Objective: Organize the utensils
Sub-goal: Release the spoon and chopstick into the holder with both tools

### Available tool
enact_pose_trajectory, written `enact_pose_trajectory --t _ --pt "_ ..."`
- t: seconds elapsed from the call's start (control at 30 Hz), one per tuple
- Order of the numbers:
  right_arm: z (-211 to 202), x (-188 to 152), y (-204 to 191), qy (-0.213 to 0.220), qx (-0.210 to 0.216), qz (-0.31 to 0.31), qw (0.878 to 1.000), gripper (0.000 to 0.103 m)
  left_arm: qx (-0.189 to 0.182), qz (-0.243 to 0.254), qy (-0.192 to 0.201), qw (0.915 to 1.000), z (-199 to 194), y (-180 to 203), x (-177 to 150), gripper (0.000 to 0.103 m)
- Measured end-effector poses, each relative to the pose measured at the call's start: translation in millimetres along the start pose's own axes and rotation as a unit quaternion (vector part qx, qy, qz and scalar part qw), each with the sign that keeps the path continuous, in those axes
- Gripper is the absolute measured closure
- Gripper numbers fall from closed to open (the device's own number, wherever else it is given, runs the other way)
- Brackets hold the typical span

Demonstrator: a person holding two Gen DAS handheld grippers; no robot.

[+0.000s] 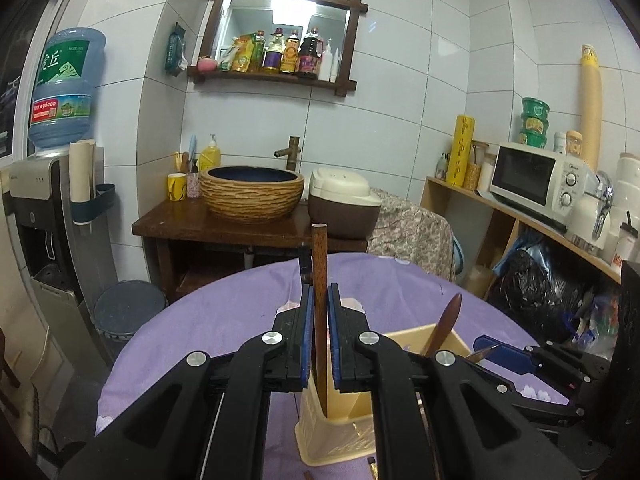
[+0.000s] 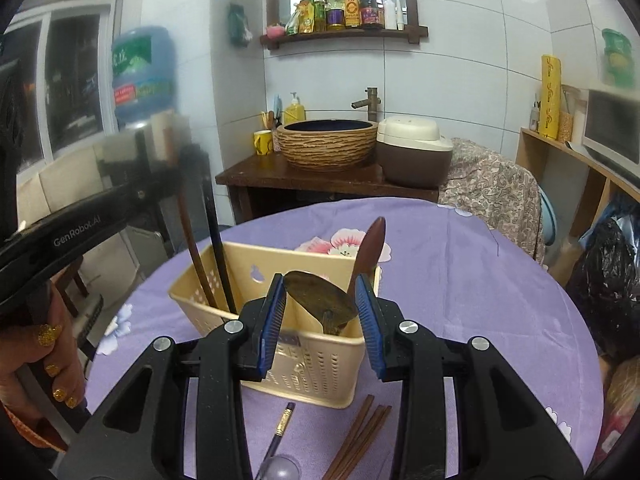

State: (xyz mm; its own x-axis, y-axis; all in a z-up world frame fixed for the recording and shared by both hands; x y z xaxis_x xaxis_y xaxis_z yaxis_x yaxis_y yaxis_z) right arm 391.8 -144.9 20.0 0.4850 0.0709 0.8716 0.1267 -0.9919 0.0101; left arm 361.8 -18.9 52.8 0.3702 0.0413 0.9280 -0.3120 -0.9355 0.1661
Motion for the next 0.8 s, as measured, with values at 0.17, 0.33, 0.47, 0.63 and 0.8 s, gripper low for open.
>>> enact_pose_trajectory --t 0.17,0.33,0.47,0.63,0.8 --pt "0.6 -1.2 0.5 0.004 -0.009 -0.001 1.0 0.066 0.005 0.005 0.0 1.0 2.0 -2.6 -5.4 0.095" --pt "-5.7 -1.1 4.4 0.017 -0.017 0.002 1.0 0.044 0.0 0.002 -0.003 1.0 -4.4 -1.5 -3.8 0.093" --pt "-20.6 -2.0 7.5 0.028 -0.014 0.008 0.999 0.04 -0.006 -0.01 0.004 0.9999 -22.6 -3.0 -4.7 0.058" --pt "-52.8 -12.8 10.8 0.042 -0.022 0.01 0.999 0.023 -0.014 -0.025 0.002 0.9996 -51.7 -1.9 -20.6 0.036" --pt "-78.2 -37.3 16.5 0.028 -0.031 0.019 0.999 0.02 -0.006 -0.015 -0.025 0.9996 -72.6 4.0 -53.3 0.02"
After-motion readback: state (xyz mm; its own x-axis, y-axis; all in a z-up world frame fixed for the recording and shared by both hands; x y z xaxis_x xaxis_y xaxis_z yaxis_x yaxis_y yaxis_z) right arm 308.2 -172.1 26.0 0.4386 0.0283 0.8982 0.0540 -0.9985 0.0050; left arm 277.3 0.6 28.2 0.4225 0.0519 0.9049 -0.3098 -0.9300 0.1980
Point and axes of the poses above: each gripper's, at about its wrist camera, not at the fingertips, and z roughly the way its jaws point, y to its right, x to its top, the point moved 5 cm from there along z, roughly the way its jaws point, and after that the axes turned 7 degrees about -x, right-handed, at the moved point
